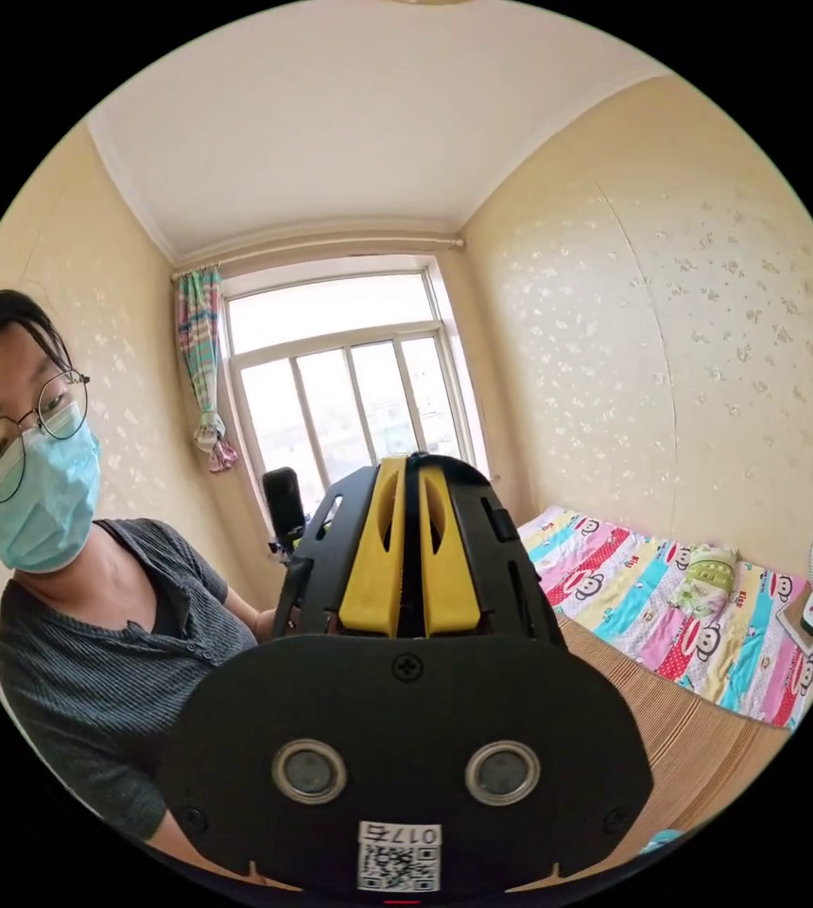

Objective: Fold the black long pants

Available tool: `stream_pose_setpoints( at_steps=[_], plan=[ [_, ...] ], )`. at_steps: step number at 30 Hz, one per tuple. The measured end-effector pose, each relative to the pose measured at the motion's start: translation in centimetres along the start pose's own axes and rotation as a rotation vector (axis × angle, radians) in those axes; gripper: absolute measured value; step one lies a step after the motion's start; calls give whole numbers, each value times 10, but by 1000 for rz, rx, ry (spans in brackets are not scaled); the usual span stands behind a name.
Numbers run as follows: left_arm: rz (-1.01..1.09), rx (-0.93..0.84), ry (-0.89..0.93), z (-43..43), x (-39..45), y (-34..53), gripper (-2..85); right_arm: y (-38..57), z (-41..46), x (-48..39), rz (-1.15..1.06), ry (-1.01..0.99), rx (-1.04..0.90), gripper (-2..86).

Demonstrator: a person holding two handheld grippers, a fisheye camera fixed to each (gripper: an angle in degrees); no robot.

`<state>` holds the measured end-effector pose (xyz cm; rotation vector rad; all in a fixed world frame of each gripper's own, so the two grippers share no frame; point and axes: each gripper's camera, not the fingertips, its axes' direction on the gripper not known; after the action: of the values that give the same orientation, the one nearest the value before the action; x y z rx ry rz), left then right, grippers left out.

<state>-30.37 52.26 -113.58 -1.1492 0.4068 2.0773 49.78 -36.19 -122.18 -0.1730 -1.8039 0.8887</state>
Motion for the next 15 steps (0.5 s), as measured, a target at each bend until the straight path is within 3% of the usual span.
stream_pose_setpoints(
  at_steps=[2,5,9,15],
  plan=[
    [11,-51,-36,9,2,-13,185,3,23,-18,-43,-56,-42,15],
    [13,-119,81,31,7,-30,161,5,54,-44,-136,-118,-125,14],
    [-1,-75,20,38,17,-40,33,14,69,-59,-154,-37,-183,14],
    [-47,104,99,20,15,-64,9,77,-26,-71,-145,119,68,9]
  ],
)
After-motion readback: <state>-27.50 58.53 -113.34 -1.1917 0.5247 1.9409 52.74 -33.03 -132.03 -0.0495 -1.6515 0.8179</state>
